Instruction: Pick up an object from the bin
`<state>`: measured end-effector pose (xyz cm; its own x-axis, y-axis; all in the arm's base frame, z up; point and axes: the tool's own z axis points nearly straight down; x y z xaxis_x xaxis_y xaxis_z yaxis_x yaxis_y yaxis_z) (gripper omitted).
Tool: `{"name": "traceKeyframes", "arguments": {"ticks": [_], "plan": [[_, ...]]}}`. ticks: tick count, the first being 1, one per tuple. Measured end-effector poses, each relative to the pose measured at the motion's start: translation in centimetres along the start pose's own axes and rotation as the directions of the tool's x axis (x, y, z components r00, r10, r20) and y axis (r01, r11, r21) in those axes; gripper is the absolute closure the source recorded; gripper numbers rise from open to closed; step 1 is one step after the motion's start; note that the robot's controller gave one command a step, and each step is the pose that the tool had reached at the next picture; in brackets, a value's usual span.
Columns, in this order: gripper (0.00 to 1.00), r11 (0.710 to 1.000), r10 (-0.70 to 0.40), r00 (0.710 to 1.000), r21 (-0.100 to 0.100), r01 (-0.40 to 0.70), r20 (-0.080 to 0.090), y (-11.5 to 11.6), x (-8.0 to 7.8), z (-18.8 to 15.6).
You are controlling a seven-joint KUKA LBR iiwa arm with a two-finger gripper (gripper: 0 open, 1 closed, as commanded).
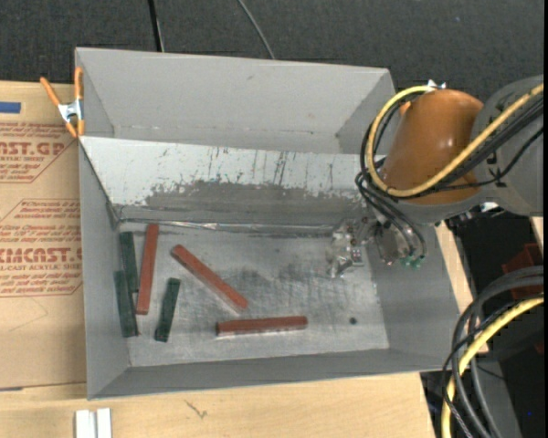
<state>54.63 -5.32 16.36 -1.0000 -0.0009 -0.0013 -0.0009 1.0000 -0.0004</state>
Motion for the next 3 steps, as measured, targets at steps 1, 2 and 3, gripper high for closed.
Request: {"name": "traceKeyframes", "arguments": {"ticks": [1, 2, 3], "plan": [[0.0, 1.0, 0.0, 1.0, 0.0, 0.0, 0.0, 0.0, 0.0, 0.0], [0.0, 1.0, 0.0, 1.0, 0.0, 0.0, 0.0, 0.0, 0.0, 0.0], [0.0, 0.996, -0.089, 0.996, 0.003, 0.089, 0.009, 1.1, 0.6, 2.3]]}}
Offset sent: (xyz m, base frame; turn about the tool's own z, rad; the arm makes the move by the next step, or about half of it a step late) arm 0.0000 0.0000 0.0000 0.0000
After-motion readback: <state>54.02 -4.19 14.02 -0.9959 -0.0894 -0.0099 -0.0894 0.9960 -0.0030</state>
